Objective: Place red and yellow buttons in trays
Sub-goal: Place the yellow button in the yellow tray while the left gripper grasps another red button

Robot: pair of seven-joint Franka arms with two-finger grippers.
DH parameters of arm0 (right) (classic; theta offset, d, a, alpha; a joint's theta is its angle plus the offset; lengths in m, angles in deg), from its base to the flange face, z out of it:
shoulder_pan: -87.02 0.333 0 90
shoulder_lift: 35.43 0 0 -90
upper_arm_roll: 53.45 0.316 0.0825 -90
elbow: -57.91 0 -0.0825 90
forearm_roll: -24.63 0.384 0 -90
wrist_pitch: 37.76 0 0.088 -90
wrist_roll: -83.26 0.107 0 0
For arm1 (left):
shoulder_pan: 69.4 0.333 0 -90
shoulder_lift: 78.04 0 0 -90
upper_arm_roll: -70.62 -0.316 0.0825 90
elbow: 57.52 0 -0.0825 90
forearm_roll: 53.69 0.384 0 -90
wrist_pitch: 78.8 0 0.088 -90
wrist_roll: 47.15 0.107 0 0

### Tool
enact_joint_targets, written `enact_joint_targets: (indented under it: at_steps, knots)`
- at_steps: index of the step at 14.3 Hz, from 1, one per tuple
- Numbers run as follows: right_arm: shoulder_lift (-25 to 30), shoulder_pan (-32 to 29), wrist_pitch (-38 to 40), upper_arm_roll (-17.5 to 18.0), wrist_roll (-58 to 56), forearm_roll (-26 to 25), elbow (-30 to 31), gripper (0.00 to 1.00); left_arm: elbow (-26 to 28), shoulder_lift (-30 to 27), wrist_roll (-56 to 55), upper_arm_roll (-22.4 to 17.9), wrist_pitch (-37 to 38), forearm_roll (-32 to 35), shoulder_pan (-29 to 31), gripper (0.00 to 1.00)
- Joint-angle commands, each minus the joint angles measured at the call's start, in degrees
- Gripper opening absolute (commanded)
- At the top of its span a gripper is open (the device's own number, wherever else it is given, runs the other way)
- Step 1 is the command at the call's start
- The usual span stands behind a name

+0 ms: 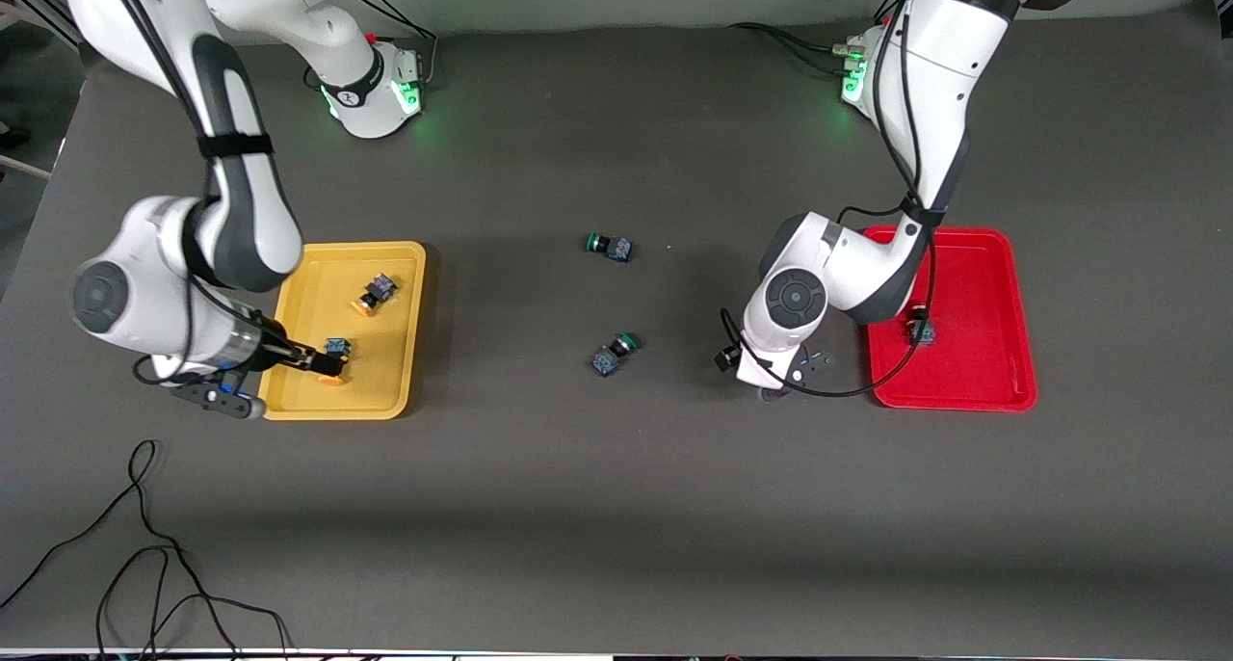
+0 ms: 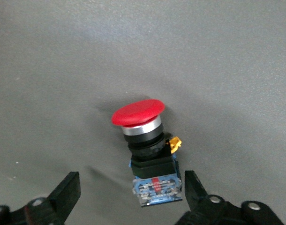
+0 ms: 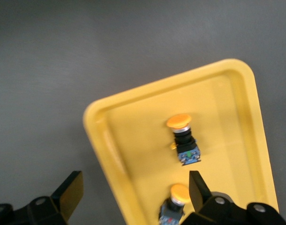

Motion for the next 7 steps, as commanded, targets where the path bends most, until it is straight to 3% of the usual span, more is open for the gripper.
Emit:
enact_joint_targets:
  at_steps: [1, 3, 4, 6, 7]
  knots:
    - [7.6, 0.0, 5.5, -0.1, -1.0, -3.9, -3.2, 1.0, -1.6, 0.4, -1.4, -0.3, 0.4, 1.1, -0.8, 0.69]
    - [11.9, 0.1, 9.2, 0.5, -1.0, -8.9, -5.9, 1.0, -2.0, 1.0, -1.4, -0.3, 0.4, 1.4, -0.8, 0.21]
    - [13.9, 0.0, 11.1, 1.2, -1.0, -9.8, -6.6, 1.0, -2.0, 1.1, -1.4, -0.2, 0.4, 1.4, -0.8, 0.08]
    - [17.4, -1.8, 14.1, 3.2, -1.6, -12.6, -8.5, 1.0, -4.2, 0.9, -1.6, -0.2, 2.0, 1.4, -0.8, 0.07]
    - [19.0, -4.9, 16.1, 6.7, -2.0, -14.4, -9.7, 1.0, -6.2, 0.4, -0.9, -0.2, 5.1, 1.4, -0.7, 0.07]
